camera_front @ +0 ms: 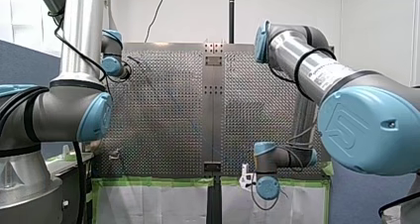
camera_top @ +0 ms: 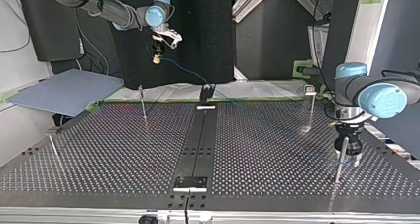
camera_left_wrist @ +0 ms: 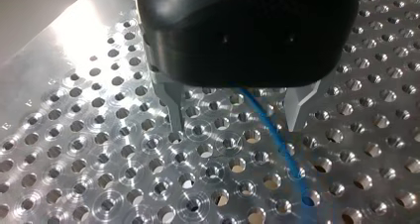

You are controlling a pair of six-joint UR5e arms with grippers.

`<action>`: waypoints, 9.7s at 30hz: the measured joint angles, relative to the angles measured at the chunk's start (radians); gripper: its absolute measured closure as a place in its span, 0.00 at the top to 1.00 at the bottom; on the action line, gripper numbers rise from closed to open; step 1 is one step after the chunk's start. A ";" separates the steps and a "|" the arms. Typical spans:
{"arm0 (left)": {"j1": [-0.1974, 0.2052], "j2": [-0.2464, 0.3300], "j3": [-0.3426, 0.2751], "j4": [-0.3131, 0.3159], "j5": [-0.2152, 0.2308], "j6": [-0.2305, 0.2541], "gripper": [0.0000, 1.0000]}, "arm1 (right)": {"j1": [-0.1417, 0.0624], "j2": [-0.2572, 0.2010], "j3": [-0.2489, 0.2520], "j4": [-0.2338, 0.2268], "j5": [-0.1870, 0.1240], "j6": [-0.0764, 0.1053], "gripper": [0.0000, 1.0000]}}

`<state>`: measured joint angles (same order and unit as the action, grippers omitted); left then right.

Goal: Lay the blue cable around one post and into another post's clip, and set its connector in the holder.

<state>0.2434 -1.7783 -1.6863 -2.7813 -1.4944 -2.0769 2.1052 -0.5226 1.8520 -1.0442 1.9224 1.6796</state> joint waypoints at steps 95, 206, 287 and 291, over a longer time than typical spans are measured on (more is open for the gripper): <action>-0.003 0.000 0.000 -0.003 -0.040 0.000 1.00 | -0.409 -0.284 0.122 -0.124 -0.624 0.023 0.00; 0.121 0.298 -0.326 -0.041 -0.017 -0.281 1.00 | -0.418 -0.354 0.123 -0.033 -0.690 -0.048 0.00; -0.023 0.485 -0.122 -0.539 0.064 0.225 1.00 | -0.391 -0.354 0.112 -0.035 -0.687 -0.051 0.00; -0.023 0.477 -0.122 -0.525 0.063 0.216 1.00 | -0.390 -0.354 0.112 -0.035 -0.687 -0.051 0.00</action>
<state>0.2201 -1.3013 -1.8083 -3.3066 -1.4312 -1.8606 1.7148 -0.8769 1.9637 -1.0788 1.2358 1.6282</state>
